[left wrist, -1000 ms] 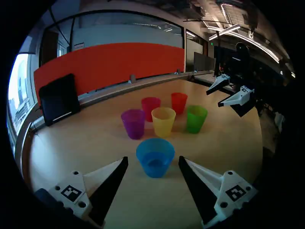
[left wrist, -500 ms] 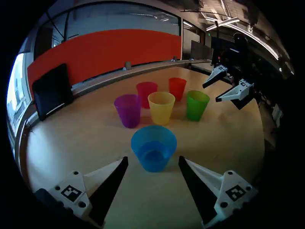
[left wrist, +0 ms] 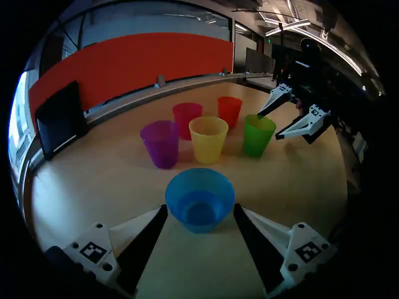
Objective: Pour water
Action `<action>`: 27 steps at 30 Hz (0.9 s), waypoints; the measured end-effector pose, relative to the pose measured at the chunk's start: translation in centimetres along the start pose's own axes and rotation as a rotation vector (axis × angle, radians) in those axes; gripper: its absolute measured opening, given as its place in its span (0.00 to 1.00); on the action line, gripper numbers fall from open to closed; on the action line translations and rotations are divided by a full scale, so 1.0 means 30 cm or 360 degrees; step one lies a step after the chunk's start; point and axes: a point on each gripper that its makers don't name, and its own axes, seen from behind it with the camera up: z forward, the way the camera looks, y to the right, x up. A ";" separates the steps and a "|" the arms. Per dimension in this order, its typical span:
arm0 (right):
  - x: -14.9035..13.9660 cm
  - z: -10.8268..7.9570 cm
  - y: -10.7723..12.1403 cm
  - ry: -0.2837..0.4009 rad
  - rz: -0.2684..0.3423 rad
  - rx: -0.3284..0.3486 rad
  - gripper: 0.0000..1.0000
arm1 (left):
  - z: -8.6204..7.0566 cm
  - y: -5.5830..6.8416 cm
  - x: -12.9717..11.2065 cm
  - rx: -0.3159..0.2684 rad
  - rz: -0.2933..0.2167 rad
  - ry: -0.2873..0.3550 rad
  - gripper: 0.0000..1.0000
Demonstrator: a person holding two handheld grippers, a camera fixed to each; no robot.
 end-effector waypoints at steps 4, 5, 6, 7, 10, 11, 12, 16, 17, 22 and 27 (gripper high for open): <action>0.004 0.023 0.000 -0.0006 0.0003 0.0007 1.00 | 0.015 -0.001 0.005 -0.0003 0.0004 -0.0011 0.99; 0.005 0.029 0.000 -0.0006 0.0004 0.0009 1.00 | 0.019 -0.003 0.007 -0.0002 0.0004 -0.0013 0.98; 0.007 0.033 0.000 -0.0005 0.0007 0.0010 1.00 | 0.022 -0.003 0.008 -0.0002 0.0003 -0.0014 0.98; 0.009 0.036 0.000 -0.0003 0.0011 0.0011 1.00 | 0.026 -0.004 0.008 -0.0003 0.0002 -0.0016 0.99; 0.015 0.043 0.000 0.0002 0.0020 0.0016 1.00 | 0.036 -0.003 0.008 -0.0006 0.0001 -0.0018 0.99; 0.016 0.044 0.000 0.0005 0.0023 0.0018 1.00 | 0.040 -0.002 0.008 -0.0009 0.0001 -0.0018 0.99; 0.016 0.045 0.001 0.0005 0.0024 0.0020 1.00 | 0.043 -0.002 0.009 -0.0009 0.0001 -0.0017 0.98; 0.016 0.046 0.002 0.0006 0.0025 0.0022 1.00 | 0.050 -0.002 0.013 -0.0008 0.0002 -0.0014 0.96; 0.015 0.047 0.003 0.0006 0.0025 0.0021 1.00 | 0.050 -0.003 0.014 -0.0008 0.0002 -0.0014 0.95; 0.015 0.048 0.004 0.0009 0.0027 0.0020 1.00 | 0.052 0.001 0.014 -0.0024 -0.0018 -0.0020 0.88; 0.016 0.052 0.002 0.0012 0.0029 0.0020 1.00 | 0.045 0.000 0.026 -0.0036 -0.0052 -0.0003 0.87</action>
